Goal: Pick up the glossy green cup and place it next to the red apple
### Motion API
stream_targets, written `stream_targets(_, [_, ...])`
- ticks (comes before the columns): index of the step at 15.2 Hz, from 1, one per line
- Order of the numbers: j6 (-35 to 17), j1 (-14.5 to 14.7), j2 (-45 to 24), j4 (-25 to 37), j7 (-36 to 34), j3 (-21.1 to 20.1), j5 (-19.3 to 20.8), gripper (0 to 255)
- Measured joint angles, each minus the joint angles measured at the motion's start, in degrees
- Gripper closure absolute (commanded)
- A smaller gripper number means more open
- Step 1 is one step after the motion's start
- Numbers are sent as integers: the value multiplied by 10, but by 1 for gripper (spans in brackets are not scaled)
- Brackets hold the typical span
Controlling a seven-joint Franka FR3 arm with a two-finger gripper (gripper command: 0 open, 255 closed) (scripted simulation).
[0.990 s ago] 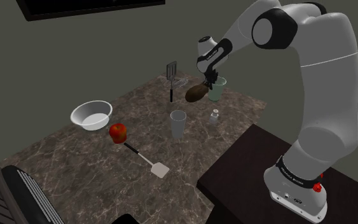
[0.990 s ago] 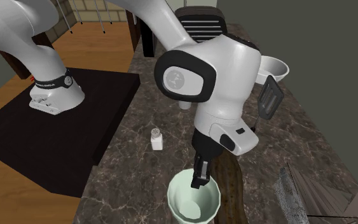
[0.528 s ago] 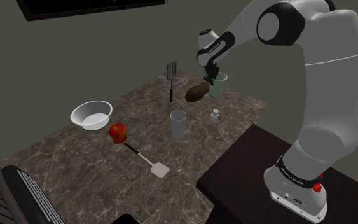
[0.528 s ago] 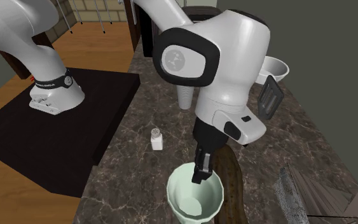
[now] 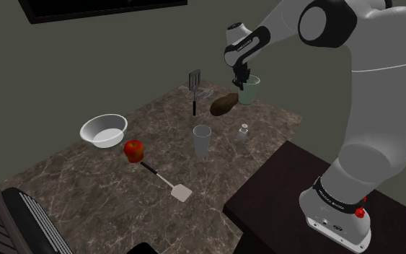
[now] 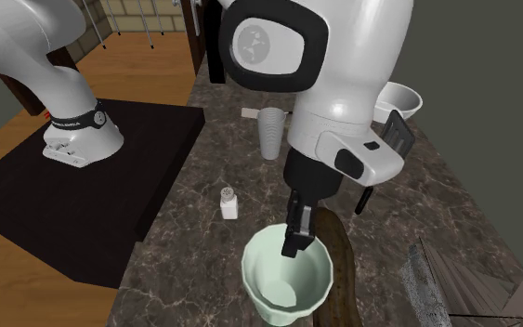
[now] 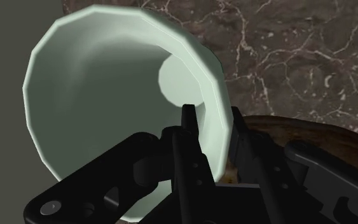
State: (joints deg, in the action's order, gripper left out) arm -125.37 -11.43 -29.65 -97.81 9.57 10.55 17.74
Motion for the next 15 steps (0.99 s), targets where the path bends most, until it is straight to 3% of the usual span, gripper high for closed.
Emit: stream_targets(15, [87, 4, 53, 37, 25, -1, -6, 255])
